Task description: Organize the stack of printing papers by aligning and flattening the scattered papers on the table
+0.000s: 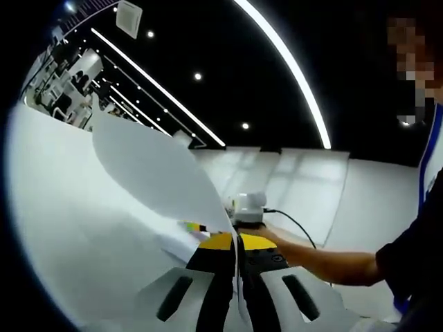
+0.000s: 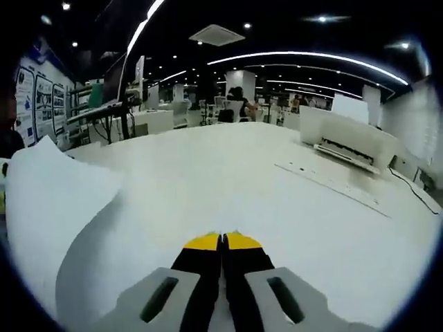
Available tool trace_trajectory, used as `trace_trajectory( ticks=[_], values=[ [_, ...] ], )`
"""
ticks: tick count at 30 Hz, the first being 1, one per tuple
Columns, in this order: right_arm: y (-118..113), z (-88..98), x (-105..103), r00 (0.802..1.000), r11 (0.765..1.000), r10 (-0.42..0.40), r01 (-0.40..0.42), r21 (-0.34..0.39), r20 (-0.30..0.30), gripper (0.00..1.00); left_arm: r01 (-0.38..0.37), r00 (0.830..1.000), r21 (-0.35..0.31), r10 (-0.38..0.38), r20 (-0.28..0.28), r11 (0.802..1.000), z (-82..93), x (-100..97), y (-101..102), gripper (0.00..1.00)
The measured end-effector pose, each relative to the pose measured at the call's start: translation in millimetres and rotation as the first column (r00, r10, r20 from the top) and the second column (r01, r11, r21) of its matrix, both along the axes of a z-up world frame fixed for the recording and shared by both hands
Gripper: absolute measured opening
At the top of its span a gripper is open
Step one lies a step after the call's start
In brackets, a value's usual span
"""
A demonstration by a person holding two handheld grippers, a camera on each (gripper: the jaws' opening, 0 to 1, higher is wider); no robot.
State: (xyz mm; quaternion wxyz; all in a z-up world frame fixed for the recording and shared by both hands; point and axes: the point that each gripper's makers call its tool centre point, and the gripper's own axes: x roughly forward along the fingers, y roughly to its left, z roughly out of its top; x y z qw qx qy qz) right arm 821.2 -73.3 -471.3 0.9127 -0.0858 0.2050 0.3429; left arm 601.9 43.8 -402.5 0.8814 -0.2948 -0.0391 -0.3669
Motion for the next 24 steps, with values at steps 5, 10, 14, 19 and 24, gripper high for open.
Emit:
trace_trajectory(
  ticks=[5, 10, 14, 19, 24],
  values=[
    [-9.2, 22.4, 0.9, 0.999, 0.999, -0.018, 0.017, 0.027, 0.04, 0.0, -0.002, 1.0, 0.005, 0.002, 0.0, 1.0, 0.0, 0.2, -0.6, 0.06],
    [-19.1, 42.5, -2.8, 0.997, 0.999, -0.033, 0.031, 0.044, 0.064, 0.0, -0.004, 1.0, 0.006, 0.005, -0.005, 1.0, -0.8, 1.5, 0.0, 0.06],
    [-31.7, 67.5, -5.7, 0.994, 0.996, -0.052, 0.045, 0.073, 0.098, 0.0, -0.005, 1.0, 0.005, 0.005, -0.008, 1.0, -2.3, 2.0, 0.3, 0.06],
    [-41.0, 81.4, -8.2, 0.991, 0.994, -0.069, 0.059, 0.087, 0.112, 0.0, -0.006, 1.0, 0.008, 0.006, -0.008, 1.0, -2.2, 2.6, 0.0, 0.06],
    [-43.9, 82.0, -11.1, 0.991, 0.994, -0.076, 0.066, 0.089, 0.113, 0.0, -0.007, 1.0, 0.012, 0.007, -0.008, 1.0, -2.5, 2.5, 0.0, 0.06]
  ],
)
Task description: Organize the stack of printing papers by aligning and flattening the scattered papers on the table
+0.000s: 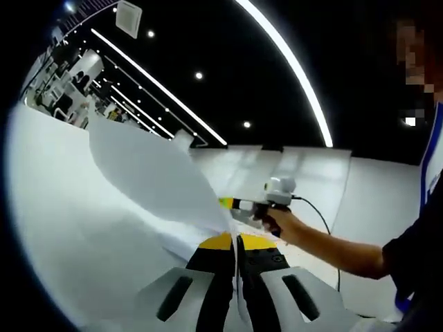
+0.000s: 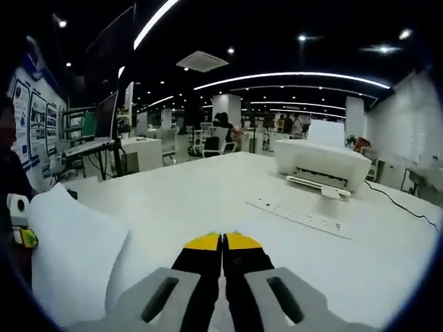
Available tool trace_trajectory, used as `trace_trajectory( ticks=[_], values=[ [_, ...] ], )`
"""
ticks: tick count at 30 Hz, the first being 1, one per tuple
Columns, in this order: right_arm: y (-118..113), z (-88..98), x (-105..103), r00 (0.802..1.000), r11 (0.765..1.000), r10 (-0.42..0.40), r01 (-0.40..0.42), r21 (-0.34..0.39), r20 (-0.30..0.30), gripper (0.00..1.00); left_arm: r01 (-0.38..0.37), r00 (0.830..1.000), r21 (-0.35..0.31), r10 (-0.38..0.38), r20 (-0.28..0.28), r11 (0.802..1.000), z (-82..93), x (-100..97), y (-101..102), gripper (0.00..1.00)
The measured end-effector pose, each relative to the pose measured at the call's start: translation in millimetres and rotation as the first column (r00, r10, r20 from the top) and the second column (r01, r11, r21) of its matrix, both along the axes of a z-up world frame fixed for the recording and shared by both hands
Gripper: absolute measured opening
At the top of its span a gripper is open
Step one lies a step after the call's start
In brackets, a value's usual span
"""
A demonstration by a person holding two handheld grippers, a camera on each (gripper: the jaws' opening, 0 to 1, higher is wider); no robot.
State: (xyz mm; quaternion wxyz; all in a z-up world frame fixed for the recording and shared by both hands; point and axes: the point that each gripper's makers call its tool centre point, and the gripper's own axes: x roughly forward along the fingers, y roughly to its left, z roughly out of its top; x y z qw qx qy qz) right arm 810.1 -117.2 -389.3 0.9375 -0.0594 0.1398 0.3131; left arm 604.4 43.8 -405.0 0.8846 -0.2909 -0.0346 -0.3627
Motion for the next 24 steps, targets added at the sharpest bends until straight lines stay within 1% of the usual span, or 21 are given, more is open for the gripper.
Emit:
trace_trajectory(
  ticks=[4, 13, 17, 20, 23, 24],
  values=[
    [-0.5, -0.2, 0.0, 1.0, 1.0, 0.002, -0.002, -0.004, -0.002, 0.0, -0.002, 1.0, -0.001, 0.002, -0.002, 1.0, -0.3, 0.5, 1.0, 0.06],
    [-4.9, 10.9, -5.7, 1.0, 1.0, 0.008, -0.008, -0.014, 0.008, 0.0, -0.002, 1.0, 0.002, 0.002, -0.005, 1.0, -0.6, 0.3, 0.7, 0.06],
    [-11.1, 21.4, -9.1, 1.0, 1.0, 0.0, 0.0, 0.004, 0.003, 0.0, -0.003, 1.0, 0.002, 0.003, -0.007, 1.0, -0.9, 0.6, 1.0, 0.06],
    [-12.2, 27.2, -17.8, 1.0, 1.0, 0.002, -0.002, 0.002, 0.018, 0.0, -0.003, 1.0, 0.003, 0.003, -0.009, 1.0, -1.1, 0.5, 1.0, 0.06],
    [-14.9, 39.0, -19.2, 0.999, 1.0, -0.001, 0.001, -0.002, 0.036, 0.0, -0.005, 1.0, 0.001, 0.005, -0.009, 1.0, -0.8, 0.5, 1.5, 0.06],
    [-15.1, 40.2, -19.5, 0.999, 1.0, -0.001, 0.001, -0.002, 0.037, 0.0, -0.005, 1.0, 0.001, 0.005, -0.009, 1.0, -0.9, 0.4, 1.4, 0.06]
  ],
)
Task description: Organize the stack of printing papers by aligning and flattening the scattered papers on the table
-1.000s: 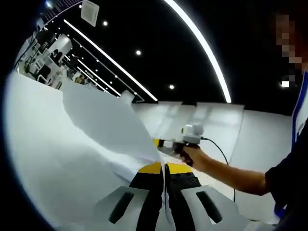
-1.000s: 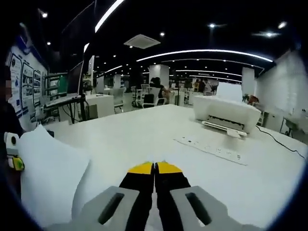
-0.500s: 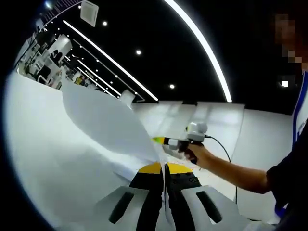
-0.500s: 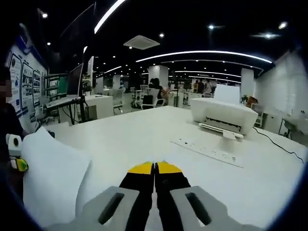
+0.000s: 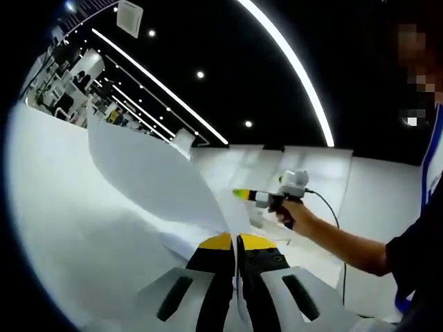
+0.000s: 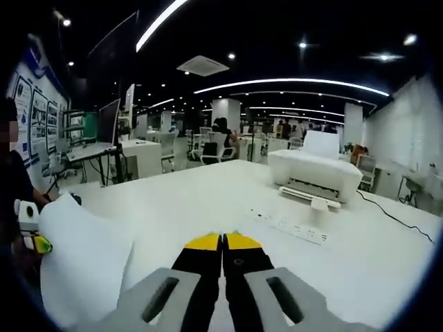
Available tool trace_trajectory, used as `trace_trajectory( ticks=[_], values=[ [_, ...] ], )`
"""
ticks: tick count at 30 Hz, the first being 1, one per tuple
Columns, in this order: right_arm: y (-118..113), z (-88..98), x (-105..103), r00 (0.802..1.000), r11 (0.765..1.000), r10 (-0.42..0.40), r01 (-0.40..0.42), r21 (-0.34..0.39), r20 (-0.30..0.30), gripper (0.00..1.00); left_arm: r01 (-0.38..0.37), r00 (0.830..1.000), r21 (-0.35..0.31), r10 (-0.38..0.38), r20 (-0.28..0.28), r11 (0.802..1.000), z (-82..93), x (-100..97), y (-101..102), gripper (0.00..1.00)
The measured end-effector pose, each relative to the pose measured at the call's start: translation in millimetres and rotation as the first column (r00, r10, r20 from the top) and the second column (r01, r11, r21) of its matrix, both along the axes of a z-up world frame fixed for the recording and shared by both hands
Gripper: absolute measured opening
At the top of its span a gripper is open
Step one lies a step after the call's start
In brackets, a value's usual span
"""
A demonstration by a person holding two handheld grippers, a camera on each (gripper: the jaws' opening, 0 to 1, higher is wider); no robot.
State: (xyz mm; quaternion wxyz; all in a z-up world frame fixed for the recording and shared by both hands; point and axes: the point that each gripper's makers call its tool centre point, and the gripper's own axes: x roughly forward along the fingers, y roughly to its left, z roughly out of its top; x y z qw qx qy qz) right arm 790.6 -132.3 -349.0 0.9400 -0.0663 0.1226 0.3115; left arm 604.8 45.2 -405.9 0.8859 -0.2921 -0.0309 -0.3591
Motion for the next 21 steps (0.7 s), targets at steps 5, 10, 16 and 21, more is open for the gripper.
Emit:
trace_trajectory(
  ticks=[5, 10, 16, 21],
  values=[
    [-3.8, 18.7, -4.8, 0.999, 1.0, 0.004, -0.003, -0.003, 0.034, 0.0, -0.002, 1.0, 0.003, 0.002, -0.001, 1.0, -0.3, -0.3, -0.7, 0.06],
    [-6.0, 31.1, -10.7, 0.999, 1.0, 0.008, -0.007, -0.01, 0.046, 0.0, -0.005, 1.0, 0.002, 0.005, -0.003, 1.0, -0.7, 0.7, 0.1, 0.06],
    [-11.9, 51.5, -17.4, 0.997, 1.0, 0.006, -0.006, -0.002, 0.079, 0.0, -0.006, 1.0, 0.006, 0.006, -0.005, 1.0, -1.2, 1.3, 0.1, 0.06],
    [-14.1, 69.9, -31.7, 0.993, 1.0, 0.009, -0.008, -0.009, 0.116, 0.0, -0.007, 1.0, 0.005, 0.007, -0.007, 1.0, -1.9, 1.7, -0.5, 0.06]
  ],
)
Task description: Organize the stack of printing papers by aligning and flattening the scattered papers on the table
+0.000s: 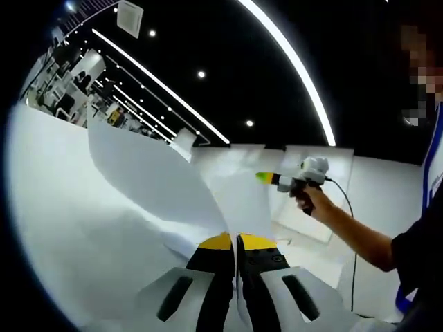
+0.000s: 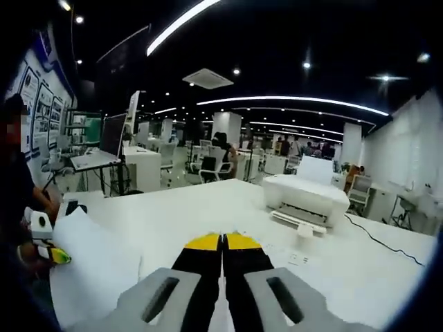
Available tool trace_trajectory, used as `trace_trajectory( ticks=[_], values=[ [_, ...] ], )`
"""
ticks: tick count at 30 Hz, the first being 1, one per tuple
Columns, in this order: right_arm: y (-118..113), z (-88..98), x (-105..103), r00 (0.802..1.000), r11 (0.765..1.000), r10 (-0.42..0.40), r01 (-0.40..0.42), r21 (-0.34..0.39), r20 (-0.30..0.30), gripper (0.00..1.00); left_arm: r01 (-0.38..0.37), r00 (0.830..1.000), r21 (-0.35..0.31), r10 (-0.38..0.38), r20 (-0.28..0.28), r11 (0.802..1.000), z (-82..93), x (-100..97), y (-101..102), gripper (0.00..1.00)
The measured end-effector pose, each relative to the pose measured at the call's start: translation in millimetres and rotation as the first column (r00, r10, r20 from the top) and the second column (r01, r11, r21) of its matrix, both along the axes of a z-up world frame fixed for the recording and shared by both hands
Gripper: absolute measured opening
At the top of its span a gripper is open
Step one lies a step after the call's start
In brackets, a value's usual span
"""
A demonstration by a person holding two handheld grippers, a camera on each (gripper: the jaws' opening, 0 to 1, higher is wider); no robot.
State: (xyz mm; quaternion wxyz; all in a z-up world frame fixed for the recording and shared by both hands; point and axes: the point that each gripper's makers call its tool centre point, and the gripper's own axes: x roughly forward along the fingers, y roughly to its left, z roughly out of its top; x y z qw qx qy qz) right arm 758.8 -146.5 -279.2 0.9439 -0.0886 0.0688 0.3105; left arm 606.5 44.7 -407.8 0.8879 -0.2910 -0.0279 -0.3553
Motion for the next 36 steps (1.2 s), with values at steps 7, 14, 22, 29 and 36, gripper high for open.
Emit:
trace_trajectory(
  ticks=[7, 14, 22, 29, 36],
  values=[
    [-5.2, 19.5, -7.6, 1.0, 1.0, 0.001, 0.0, -0.008, 0.031, 0.0, 0.0, 1.0, 0.003, 0.0, -0.001, 1.0, -0.5, 0.0, -1.0, 0.06],
    [-12.6, 36.1, -14.6, 1.0, 1.0, 0.005, -0.005, 0.008, 0.028, 0.0, -0.004, 1.0, 0.005, 0.004, -0.003, 1.0, -1.1, 0.6, -1.0, 0.06],
    [-10.1, 64.3, -46.1, 0.999, 0.999, 0.03, -0.03, 0.035, 0.019, 0.0, -0.001, 1.0, 0.004, 0.001, -0.005, 1.0, -1.9, 1.5, -1.3, 0.06],
    [-3.5, 98.6, -72.9, 0.997, 0.994, 0.082, -0.082, 0.077, -0.006, 0.0, -0.002, 1.0, -0.004, 0.002, -0.015, 1.0, -2.0, 1.6, -0.8, 0.06],
    [7.7, 113.1, -98.8, 0.994, 0.993, 0.107, -0.106, 0.049, -0.012, 0.0, -0.001, 1.0, 0.0, 0.001, -0.02, 1.0, -3.0, 2.1, -0.9, 0.06]
  ],
)
